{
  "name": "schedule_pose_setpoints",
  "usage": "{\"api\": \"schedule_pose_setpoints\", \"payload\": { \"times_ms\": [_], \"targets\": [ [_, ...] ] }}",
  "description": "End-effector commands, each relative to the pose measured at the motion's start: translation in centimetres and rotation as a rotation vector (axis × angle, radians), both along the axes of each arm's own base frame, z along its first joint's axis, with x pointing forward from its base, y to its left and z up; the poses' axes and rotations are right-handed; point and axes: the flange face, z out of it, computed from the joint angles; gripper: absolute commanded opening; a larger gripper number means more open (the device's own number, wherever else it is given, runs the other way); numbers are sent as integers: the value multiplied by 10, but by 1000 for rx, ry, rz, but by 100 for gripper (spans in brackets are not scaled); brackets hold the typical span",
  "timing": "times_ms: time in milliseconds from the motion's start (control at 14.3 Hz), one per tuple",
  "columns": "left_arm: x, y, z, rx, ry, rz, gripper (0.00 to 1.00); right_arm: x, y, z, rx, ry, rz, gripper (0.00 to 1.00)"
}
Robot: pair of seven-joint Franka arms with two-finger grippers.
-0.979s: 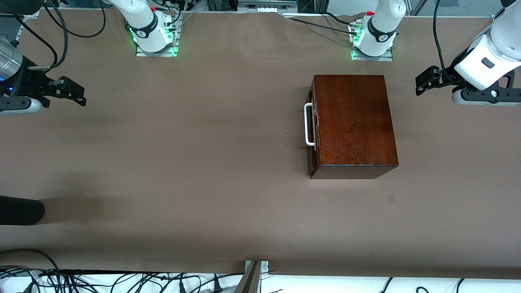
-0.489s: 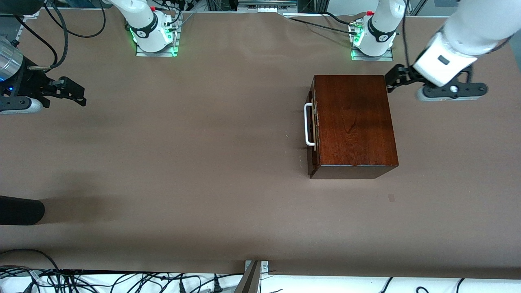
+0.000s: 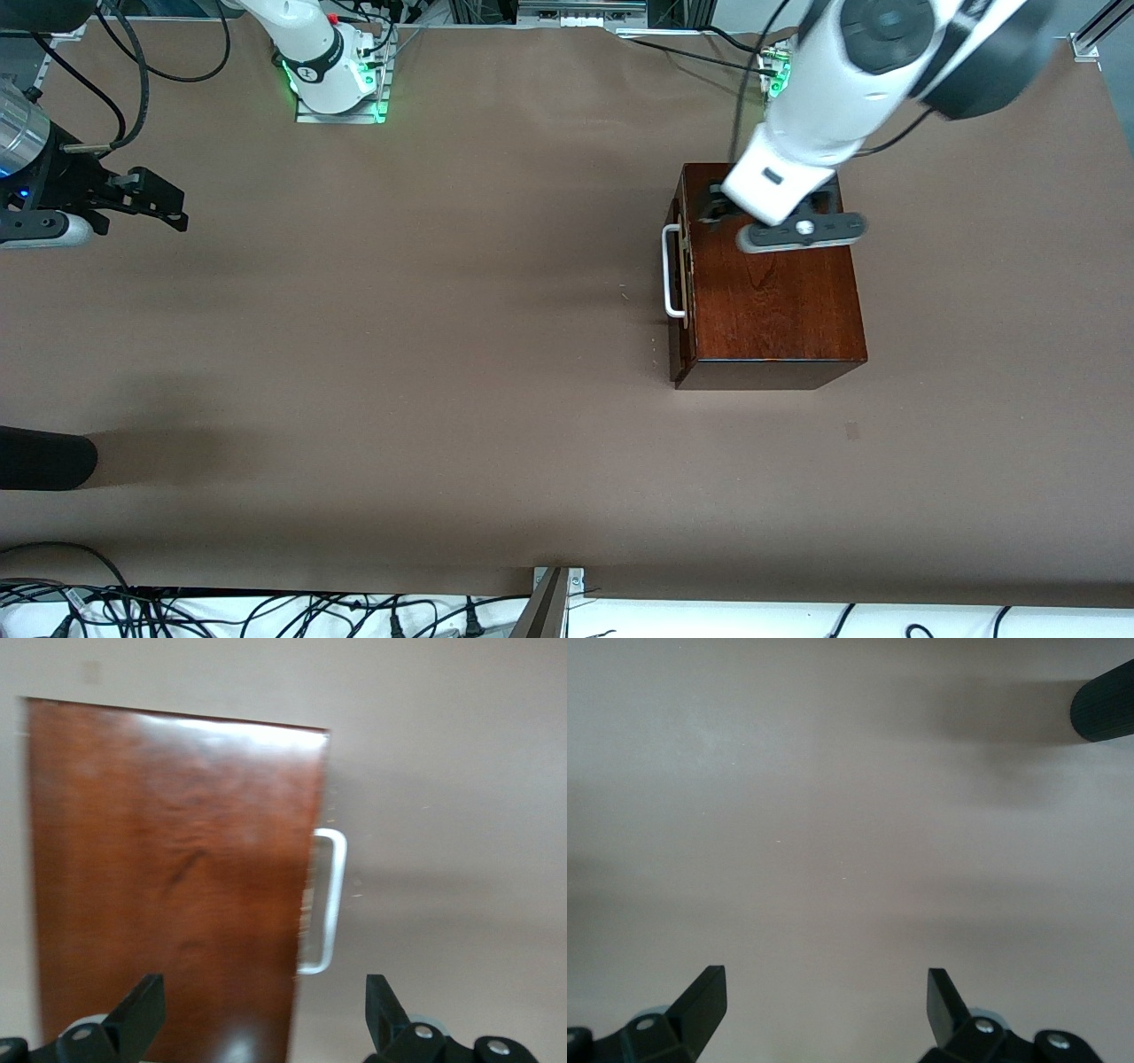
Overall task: Open drawer, take yellow block, close drawer
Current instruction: 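Move the left gripper to the white drawer handle and grasp it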
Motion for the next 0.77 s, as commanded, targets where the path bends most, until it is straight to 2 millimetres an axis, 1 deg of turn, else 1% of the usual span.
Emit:
{"api": "schedule_pose_setpoints", "payload": {
  "times_ms": [0,70,140,280,350,489,559,629,699],
  "targets": [
    [-4,-48,-36,2,12,38,100,-3,3,0,12,-10,-9,100],
    [-7,-65,-55,26,15,50,100,-3,3,-3,11,-6,-9,100],
    [-14,-86,-71,48,-2,50,100,-3,3,-4,11,-6,-9,100],
    [-23,-114,-101,84,-26,39,100,-2,3,-5,11,-7,-9,100],
    [-27,-122,-112,95,-20,35,100,-2,3,-5,11,-7,-9,100],
    [-30,-130,-135,130,-11,9,100,-2,2,-5,11,-7,-12,100],
    [-31,-133,-148,157,-24,-15,100,-2,3,-6,11,-6,-11,100],
    [-30,-134,-156,166,-42,-26,100,-2,3,-7,11,-7,-9,100],
    [-34,-136,-168,177,-32,-38,100,-3,3,-6,12,-9,-9,100]
  ]
}}
